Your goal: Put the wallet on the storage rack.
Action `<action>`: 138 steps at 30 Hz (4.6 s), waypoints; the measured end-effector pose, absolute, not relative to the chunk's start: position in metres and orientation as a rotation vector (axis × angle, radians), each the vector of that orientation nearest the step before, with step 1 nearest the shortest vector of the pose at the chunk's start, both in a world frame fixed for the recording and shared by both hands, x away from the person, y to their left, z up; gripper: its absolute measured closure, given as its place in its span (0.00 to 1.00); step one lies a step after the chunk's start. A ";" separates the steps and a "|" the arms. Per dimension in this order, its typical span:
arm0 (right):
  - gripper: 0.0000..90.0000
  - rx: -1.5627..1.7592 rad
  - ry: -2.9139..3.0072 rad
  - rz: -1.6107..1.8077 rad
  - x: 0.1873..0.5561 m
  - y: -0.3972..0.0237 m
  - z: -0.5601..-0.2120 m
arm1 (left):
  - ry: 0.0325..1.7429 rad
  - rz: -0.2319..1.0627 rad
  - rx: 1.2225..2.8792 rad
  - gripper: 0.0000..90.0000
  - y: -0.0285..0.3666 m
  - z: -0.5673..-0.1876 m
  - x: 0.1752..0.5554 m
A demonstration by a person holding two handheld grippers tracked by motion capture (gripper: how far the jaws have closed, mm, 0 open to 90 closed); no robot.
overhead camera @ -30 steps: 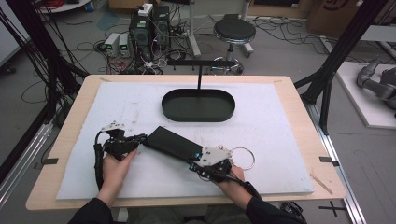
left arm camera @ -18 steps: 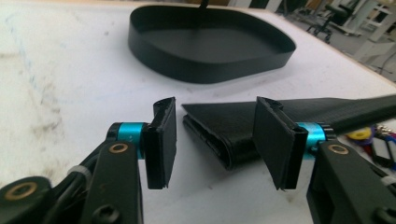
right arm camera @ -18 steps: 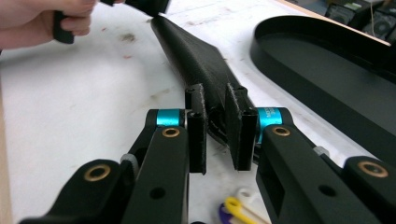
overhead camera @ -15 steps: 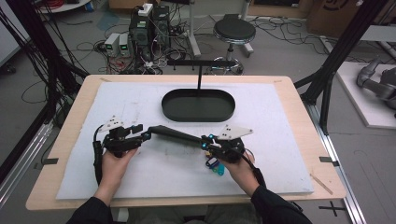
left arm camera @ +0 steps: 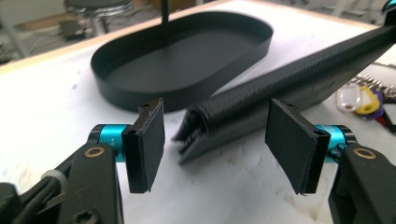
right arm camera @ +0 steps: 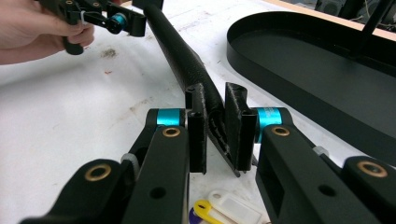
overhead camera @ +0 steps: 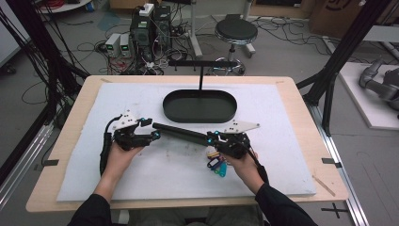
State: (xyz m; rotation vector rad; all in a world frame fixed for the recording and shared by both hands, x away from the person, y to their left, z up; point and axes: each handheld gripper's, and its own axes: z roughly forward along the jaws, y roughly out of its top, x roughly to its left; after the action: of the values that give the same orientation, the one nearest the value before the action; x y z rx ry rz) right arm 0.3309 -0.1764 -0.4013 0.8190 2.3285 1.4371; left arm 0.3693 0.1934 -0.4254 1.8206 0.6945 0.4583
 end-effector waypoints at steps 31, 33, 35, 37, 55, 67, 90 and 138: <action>0.40 0.785 2.327 1.472 0.378 -0.208 -0.406 | 0.452 0.413 1.865 0.86 0.184 -0.423 0.363; 0.42 0.739 2.369 1.440 0.383 -0.205 -0.408 | 0.443 0.388 1.858 0.86 0.185 -0.424 0.362; 0.44 0.713 2.405 1.432 0.387 -0.202 -0.411 | 0.438 0.357 1.841 0.86 0.186 -0.425 0.361; 0.60 0.656 2.467 1.394 0.392 -0.196 -0.417 | 0.431 0.330 1.827 0.86 0.187 -0.425 0.360; 0.85 0.454 2.577 1.467 0.389 -0.233 -0.401 | 0.432 0.339 1.837 0.48 0.163 -0.430 0.371; 0.84 0.437 2.596 1.475 0.390 -0.245 -0.402 | 0.350 0.262 1.918 0.51 0.135 -0.439 0.390; 0.56 0.580 2.354 1.548 0.376 -0.275 -0.379 | 0.297 0.302 1.810 0.83 0.129 -0.414 0.377; 0.43 0.908 1.970 1.487 0.358 -0.348 -0.373 | 0.613 0.551 1.605 0.83 0.099 -0.423 0.459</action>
State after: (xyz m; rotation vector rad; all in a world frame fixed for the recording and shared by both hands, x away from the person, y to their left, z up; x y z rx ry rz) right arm 0.3575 -0.3481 -0.3731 0.9084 1.9703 1.4868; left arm 0.4592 0.0986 -0.4233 1.6053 0.6129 0.5508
